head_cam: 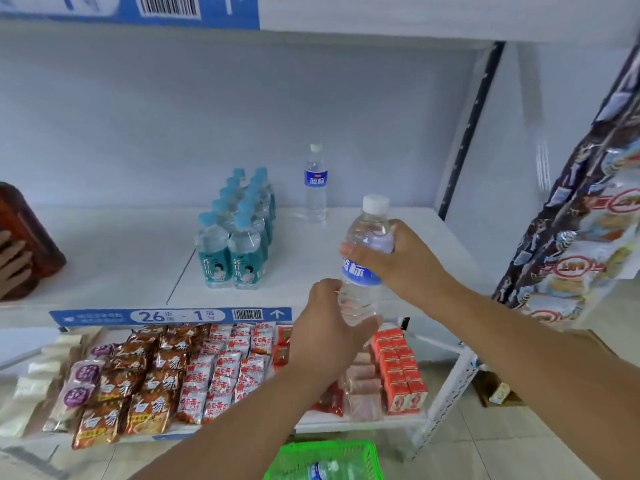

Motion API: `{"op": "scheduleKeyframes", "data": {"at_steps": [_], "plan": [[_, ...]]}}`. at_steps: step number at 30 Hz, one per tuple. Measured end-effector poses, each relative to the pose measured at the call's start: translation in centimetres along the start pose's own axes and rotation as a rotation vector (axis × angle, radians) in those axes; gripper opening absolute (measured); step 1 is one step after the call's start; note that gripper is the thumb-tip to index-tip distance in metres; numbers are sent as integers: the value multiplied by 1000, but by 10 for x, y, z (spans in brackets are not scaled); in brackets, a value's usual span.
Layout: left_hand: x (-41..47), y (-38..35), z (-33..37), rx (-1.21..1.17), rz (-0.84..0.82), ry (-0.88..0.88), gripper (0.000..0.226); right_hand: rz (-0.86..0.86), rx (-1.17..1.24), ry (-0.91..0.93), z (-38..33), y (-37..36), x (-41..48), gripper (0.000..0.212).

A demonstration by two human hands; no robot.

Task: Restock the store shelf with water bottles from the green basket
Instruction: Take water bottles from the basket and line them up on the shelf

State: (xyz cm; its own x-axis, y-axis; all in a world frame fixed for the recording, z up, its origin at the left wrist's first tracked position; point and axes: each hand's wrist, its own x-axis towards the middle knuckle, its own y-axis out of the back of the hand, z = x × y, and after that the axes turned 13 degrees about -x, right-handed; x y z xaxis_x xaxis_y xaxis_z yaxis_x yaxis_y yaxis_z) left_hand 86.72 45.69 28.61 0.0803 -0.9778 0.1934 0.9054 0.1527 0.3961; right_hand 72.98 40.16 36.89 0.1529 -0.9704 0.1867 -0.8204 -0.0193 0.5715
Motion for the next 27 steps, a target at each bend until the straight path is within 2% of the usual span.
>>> {"op": "scheduleKeyframes", "data": {"at_steps": [3, 6, 10, 12, 17, 19, 27], "plan": [[28, -21, 9, 64, 26, 44, 64, -36, -36, 19, 23, 9, 23, 53], [64, -39, 9, 49, 14, 68, 67, -121, 37, 48, 43, 31, 61, 45], [103, -57, -3, 33, -103, 121, 62, -250, 101, 23, 73, 45, 99, 58], [123, -64, -8, 60, -85, 147, 61, -281, 122, 22, 85, 45, 116, 60], [164, -86, -23, 45, 29, 160, 61, -289, 226, -40, 84, 41, 155, 33], [181, -92, -29, 16, 69, 169, 64, -278, 163, -59, 82, 39, 176, 27], [249, -98, -50, 42, 124, 145, 68, -186, 58, -146, 85, 27, 248, 47]]}}
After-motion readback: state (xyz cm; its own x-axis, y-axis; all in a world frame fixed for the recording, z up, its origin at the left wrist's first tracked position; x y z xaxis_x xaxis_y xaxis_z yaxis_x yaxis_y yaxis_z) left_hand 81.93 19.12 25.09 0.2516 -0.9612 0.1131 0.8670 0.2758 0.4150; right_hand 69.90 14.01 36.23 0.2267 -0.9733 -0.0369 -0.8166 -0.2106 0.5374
